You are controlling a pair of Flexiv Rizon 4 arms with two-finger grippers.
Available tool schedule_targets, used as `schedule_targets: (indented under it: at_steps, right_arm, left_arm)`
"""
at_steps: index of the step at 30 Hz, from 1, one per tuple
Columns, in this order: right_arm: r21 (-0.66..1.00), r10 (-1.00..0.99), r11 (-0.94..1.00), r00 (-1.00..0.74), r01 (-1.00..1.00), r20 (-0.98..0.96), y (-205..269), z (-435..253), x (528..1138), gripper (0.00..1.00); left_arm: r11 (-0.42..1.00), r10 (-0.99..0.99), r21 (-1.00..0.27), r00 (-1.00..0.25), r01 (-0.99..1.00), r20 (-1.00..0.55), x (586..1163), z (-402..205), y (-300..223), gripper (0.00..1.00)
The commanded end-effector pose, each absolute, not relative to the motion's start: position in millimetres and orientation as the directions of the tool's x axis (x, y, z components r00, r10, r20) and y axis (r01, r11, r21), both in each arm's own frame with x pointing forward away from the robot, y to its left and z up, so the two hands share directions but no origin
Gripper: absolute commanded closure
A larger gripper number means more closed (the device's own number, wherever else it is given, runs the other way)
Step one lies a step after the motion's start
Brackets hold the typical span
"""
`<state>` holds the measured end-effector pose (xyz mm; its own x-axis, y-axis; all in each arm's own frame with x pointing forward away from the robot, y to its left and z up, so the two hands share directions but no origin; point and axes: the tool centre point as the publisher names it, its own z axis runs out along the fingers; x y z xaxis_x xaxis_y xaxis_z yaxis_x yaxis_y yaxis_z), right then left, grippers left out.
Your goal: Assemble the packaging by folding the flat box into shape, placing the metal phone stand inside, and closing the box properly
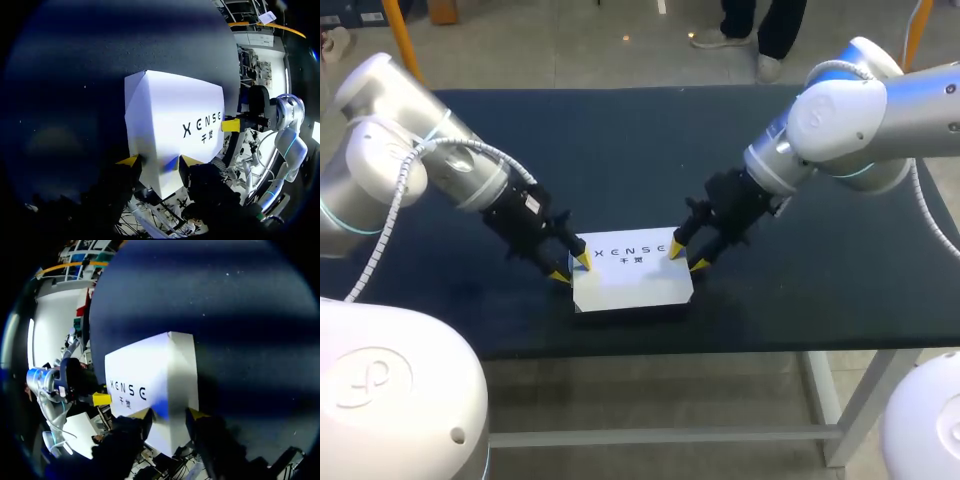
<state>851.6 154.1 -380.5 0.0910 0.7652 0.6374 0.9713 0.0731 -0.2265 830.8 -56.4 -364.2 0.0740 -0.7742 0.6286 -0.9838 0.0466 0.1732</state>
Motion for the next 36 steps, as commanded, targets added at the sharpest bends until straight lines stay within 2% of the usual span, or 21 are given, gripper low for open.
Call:
schedule_targets:
  at_steps: [1,36]
  right_arm:
    - [-0.247,0.763,0.088,0.094,0.965,0.64,157.7,-379.8,856.1,0.51]
    - [-0.298,0.778,0.08,0.127,0.951,0.616,155.5,-372.6,861.4,0.51]
  left_arm:
    - [0.053,-0.777,0.19,0.079,-0.98,0.624,835.4,-362.5,-61.1,0.47]
    - [0.041,-0.79,0.241,0.116,-0.97,0.602,836.2,-354.1,-65.4,0.47]
